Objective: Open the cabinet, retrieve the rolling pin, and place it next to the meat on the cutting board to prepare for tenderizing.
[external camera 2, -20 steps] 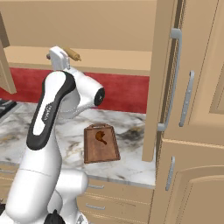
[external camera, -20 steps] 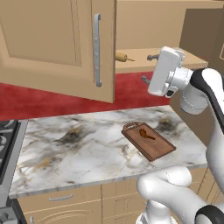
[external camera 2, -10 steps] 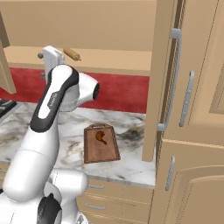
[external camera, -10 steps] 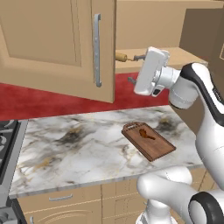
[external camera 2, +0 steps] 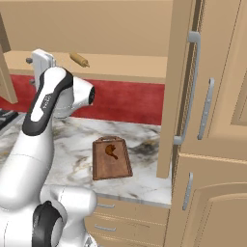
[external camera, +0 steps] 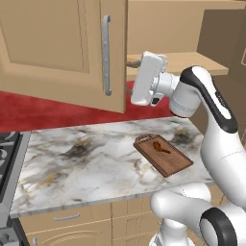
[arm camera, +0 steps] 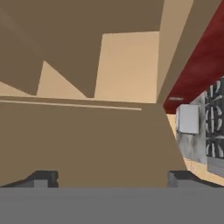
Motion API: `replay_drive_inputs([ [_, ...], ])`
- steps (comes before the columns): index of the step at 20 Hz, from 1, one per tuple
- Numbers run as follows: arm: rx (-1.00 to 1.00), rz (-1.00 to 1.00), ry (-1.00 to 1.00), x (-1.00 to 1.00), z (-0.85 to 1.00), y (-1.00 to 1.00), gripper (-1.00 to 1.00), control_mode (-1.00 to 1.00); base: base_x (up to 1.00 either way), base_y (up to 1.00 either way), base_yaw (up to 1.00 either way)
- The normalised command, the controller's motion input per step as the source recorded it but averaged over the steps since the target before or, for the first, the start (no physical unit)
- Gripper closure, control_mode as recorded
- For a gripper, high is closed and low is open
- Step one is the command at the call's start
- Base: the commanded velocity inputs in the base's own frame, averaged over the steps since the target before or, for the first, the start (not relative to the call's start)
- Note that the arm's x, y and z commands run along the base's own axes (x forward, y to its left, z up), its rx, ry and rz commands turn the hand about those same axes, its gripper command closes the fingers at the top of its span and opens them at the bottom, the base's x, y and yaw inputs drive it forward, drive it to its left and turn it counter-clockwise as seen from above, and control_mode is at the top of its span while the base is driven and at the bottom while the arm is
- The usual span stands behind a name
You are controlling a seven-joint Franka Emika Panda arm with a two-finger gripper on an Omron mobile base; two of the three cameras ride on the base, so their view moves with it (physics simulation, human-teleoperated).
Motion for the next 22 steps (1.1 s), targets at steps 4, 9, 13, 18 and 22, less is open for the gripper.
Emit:
replay_drive_inputs([
  [4, -0.01, 0.07, 0.01, -0.23, 0.00, 0.60, -1.00, -1.00, 0.00, 0.00, 0.00],
  [9, -0.02, 0.08, 0.00, -0.41, 0.00, 0.60, -1.00, -1.00, 0.00, 0.00, 0.00],
  [13, -0.07, 0.11, -0.03, -0.63, 0.00, 0.62, -1.00, -1.00, 0.00, 0.00, 0.00],
  [18, -0.07, 0.14, -0.07, -0.83, 0.00, 0.64, -1.00, -1.00, 0.00, 0.00, 0.00],
  [22, -0.09, 0.16, -0.06, -0.86, 0.00, 0.71, -1.00, -1.00, 0.00, 0.00, 0.00],
])
